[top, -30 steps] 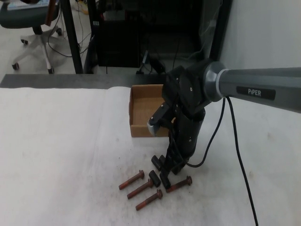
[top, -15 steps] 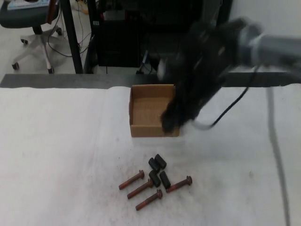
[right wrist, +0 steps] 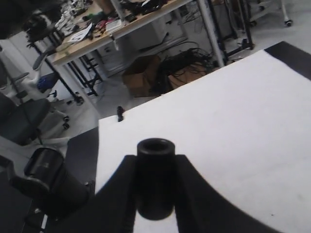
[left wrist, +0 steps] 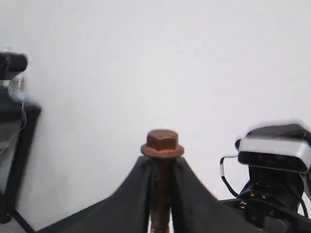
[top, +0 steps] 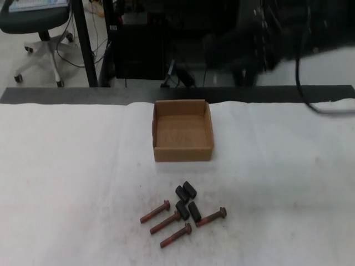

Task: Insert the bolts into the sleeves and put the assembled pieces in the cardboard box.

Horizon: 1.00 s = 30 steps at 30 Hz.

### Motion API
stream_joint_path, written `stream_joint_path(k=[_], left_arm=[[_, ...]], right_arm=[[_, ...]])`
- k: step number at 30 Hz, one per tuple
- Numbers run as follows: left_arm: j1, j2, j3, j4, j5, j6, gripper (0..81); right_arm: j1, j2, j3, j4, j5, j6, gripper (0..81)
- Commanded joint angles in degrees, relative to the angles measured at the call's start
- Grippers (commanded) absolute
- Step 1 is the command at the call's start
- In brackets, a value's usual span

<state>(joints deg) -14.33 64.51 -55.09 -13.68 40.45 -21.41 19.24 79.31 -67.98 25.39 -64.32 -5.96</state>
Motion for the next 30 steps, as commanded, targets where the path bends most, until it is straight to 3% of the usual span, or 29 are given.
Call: stream_joint_path(k=[1,5,8,11,16,20,30], left_arm=[[-0.8,0.0,11.5,-28.3,-1.3,-13.5,0.4],[-2.1,2.3,21.5,-48.5,-1.0,-22.1,0.4],[-3.9,4.5,24.5,-50.2,2.6,-22.3,0.4],[-5.9,7.2,25.0,-50.2,8.1,-19.2,0.4],[-7.7,10.6,25.0,-50.2,10.6,-12.8,0.4],[-7.7,11.8,25.0,-50.2,11.6,-9.5,0.4],[-8.1,13.0,25.0,-50.2,11.6,-5.5,0.4]], right_arm=[[0.5,-3.3,8.0,-7.3,-1.7,-0.1,0.8],[1.8,-3.6,15.6,-15.8,4.0,-0.1,0.8],[4.2,-3.2,21.5,-25.4,7.8,1.9,0.8],[6.8,-2.0,26.7,-38.1,10.7,9.1,0.8],[10.0,1.1,33.3,-58.7,15.2,17.6,0.8],[10.9,3.1,35.2,-65.4,15.1,21.3,0.8],[13.8,5.2,35.1,-72.4,16.4,21.5,0.8]])
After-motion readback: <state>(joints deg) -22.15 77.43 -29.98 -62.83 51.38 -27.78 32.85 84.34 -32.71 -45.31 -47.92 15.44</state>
